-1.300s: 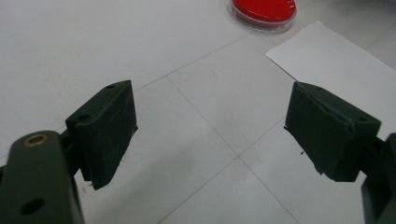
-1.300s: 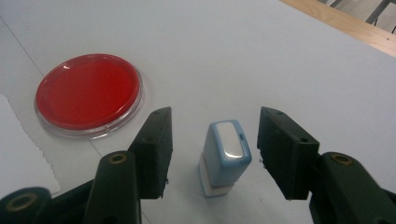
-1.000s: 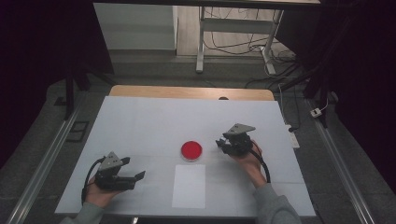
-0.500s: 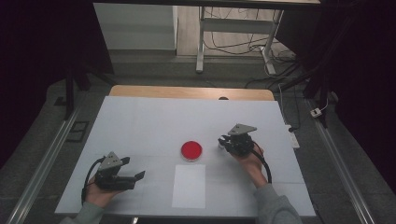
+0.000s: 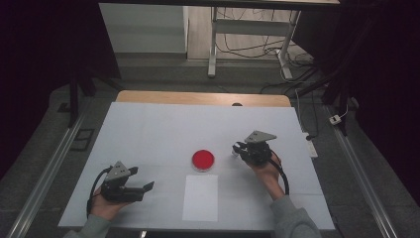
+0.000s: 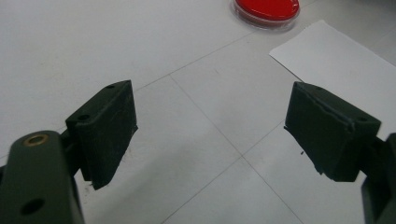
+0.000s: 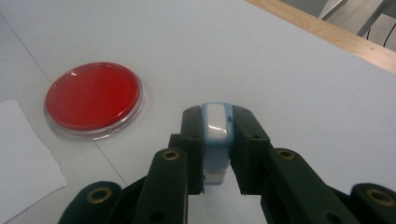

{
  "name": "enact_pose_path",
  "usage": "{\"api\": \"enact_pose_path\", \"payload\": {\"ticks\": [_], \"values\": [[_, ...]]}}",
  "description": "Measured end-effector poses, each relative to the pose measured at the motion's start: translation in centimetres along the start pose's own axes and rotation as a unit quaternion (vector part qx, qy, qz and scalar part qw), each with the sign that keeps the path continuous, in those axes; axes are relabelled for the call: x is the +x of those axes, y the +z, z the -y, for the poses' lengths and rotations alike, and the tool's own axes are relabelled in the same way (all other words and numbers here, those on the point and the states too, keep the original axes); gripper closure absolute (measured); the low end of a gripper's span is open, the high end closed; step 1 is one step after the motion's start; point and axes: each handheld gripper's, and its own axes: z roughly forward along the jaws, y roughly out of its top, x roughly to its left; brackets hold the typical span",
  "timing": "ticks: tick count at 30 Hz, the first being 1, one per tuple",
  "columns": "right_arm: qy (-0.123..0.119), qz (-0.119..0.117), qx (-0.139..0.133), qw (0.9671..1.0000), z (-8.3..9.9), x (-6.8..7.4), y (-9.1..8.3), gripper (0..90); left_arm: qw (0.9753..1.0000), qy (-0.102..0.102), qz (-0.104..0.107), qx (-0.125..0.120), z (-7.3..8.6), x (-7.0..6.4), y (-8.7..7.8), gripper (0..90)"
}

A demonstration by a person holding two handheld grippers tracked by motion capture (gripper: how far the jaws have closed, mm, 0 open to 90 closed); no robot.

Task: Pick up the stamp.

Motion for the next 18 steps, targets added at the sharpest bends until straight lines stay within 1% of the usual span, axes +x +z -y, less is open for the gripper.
{"api": "enact_pose_path", "payload": {"ticks": [3, 4, 6, 8, 18], "values": [[0.004, 0.000, -0.007, 1.0000, -0.1, 0.1, -0.3, 75.3, 1.0000, -0.001, -0.001, 0.000, 0.0, 0.0, 0.0, 17.1], [0.008, -0.002, -0.016, 0.9998, -0.3, 0.2, -0.6, 75.2, 1.0000, -0.001, -0.001, 0.000, 0.0, 0.0, 0.0, 17.2], [0.011, -0.003, -0.020, 0.9997, -0.3, 0.3, -0.8, 75.3, 1.0000, 0.000, -0.002, 0.000, 0.0, 0.1, 0.0, 17.2], [0.015, -0.007, -0.032, 0.9993, -0.5, 0.4, -1.1, 75.3, 1.0000, 0.000, -0.002, 0.000, 0.0, 0.1, 0.0, 17.2], [0.024, -0.018, -0.057, 0.9979, -1.3, 1.0, -2.3, 75.3, 1.0000, 0.000, -0.003, 0.000, 0.0, 0.0, 0.1, 17.2]]}}
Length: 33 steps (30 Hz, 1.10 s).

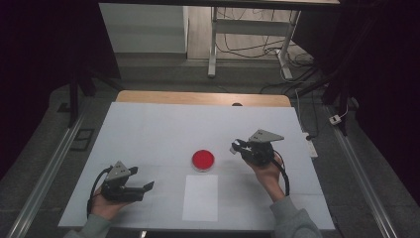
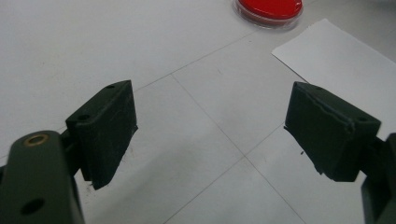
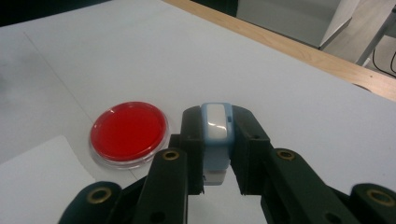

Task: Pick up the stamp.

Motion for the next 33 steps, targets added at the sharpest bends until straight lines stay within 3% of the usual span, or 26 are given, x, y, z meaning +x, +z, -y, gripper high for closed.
{"api": "enact_pose_path", "payload": {"ticks": [10, 17, 33], "values": [[0.007, -0.011, -0.020, 0.9997, -0.6, 0.7, -0.9, 75.2, 1.0000, 0.000, -0.002, -0.001, 0.0, 0.0, 0.1, 17.2], [0.026, -0.026, -0.035, 0.9987, -0.8, 1.1, -1.5, 75.3, 1.0000, -0.006, -0.002, -0.007, 0.1, 0.1, -0.1, 17.3], [0.034, -0.028, -0.047, 0.9979, -0.3, 2.3, -3.1, 75.2, 0.9999, 0.002, 0.001, -0.010, -0.2, -0.3, 0.0, 17.3]]}}
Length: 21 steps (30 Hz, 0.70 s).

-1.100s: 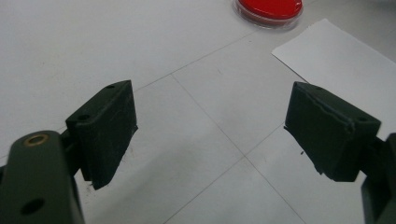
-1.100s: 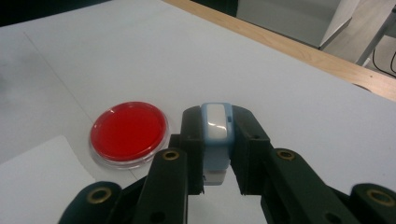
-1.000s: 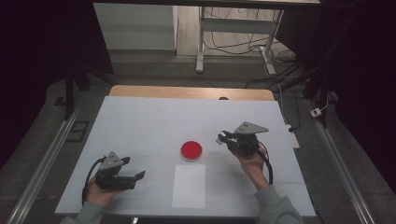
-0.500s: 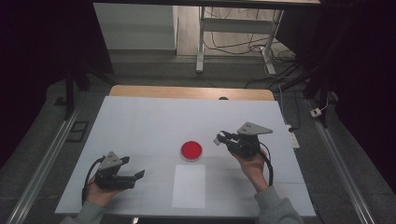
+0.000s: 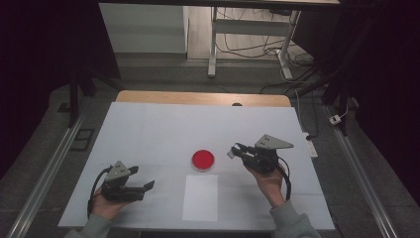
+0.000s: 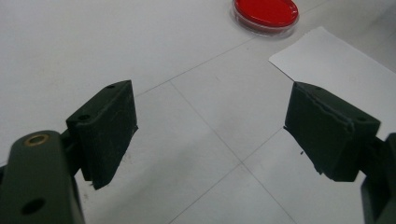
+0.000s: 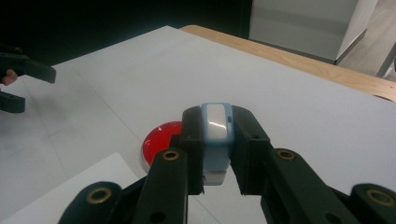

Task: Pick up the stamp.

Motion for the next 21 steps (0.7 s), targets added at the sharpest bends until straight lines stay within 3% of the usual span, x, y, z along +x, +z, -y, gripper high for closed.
{"api": "enact_pose_path", "payload": {"ticks": [21], "values": [[0.007, -0.022, -0.017, 0.9996, 0.0, 1.3, -0.4, 75.2, 1.0000, 0.005, -0.004, 0.002, 0.0, -0.1, 0.1, 17.3]]}}
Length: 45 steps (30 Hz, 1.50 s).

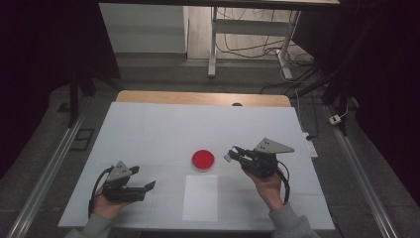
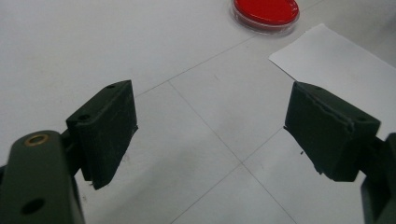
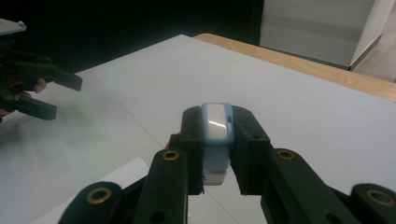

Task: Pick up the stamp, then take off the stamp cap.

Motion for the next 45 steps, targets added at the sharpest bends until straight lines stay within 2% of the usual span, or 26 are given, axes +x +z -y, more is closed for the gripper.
{"api": "enact_pose_path", "payload": {"ticks": [4, 10, 16, 29, 33, 45], "values": [[-0.004, -0.006, -0.006, 1.0000, -0.1, 0.5, 0.0, 75.2, 1.0000, 0.001, -0.001, 0.001, 0.0, 0.0, 0.0, 17.3], [0.007, -0.022, -0.011, 0.9997, 0.1, 1.4, 0.2, 75.2, 1.0000, 0.001, -0.001, 0.001, 0.0, 0.0, 0.0, 17.3], [-0.003, -0.036, -0.006, 0.9993, 0.3, 2.7, 0.4, 75.2, 1.0000, 0.000, -0.002, 0.000, 0.1, 0.0, 0.0, 17.3], [0.008, -0.059, -0.002, 0.9982, 0.7, 3.5, 0.4, 75.2, 1.0000, 0.001, -0.002, 0.002, 0.2, -0.1, 0.0, 17.4], [0.002, -0.065, 0.002, 0.9979, 0.7, 4.1, 0.6, 75.2, 1.0000, 0.002, -0.001, 0.003, 0.1, -0.1, 0.1, 17.3], [-0.002, -0.063, 0.005, 0.9980, 0.8, 4.1, 0.7, 75.2, 1.0000, -0.001, -0.003, 0.002, 0.1, 0.1, 0.1, 17.3]]}}
